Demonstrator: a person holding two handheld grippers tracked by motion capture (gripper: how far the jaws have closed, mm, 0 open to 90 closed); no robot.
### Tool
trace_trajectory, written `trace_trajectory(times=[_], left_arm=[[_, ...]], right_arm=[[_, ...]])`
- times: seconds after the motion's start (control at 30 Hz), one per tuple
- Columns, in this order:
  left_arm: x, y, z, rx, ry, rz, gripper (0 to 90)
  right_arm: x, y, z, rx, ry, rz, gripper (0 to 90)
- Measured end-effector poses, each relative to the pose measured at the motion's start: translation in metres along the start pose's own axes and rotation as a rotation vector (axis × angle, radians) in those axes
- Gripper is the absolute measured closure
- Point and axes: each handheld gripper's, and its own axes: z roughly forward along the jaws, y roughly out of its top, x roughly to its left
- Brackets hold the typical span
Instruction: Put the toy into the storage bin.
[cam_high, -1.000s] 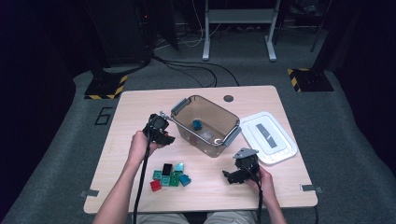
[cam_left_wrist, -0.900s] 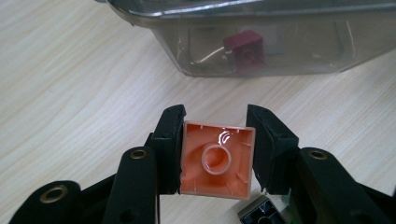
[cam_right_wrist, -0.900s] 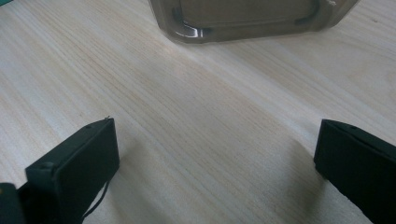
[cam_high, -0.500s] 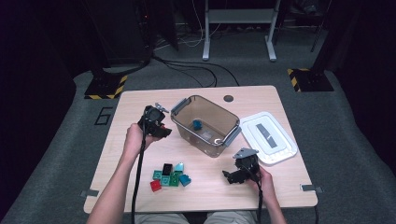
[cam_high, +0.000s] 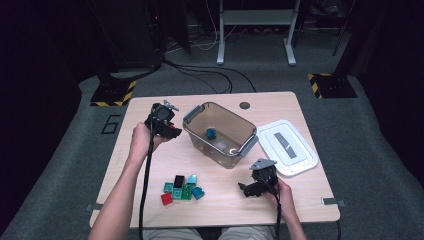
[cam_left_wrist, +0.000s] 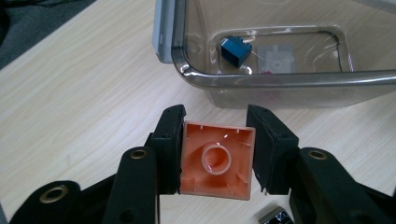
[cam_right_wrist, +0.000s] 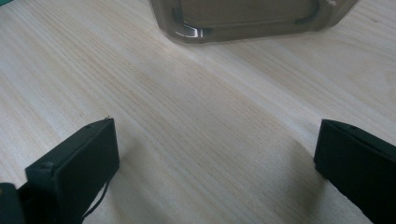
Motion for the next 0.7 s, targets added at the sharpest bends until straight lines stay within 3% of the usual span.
trace_trajectory(times=[0.3, 0.7], left_arm=[[0.0, 0.021, -0.009, -0.014, 0.021, 0.027, 58.1], [-0.011, 0.048, -0.002, -0.025, 0.022, 0.062, 58.0]], right_arm=[[0.0, 0.0, 0.0, 0.0, 0.0, 0.0, 0.0], [0.0, 0.0, 0.0, 0.0, 0.001, -0.001, 0.0]])
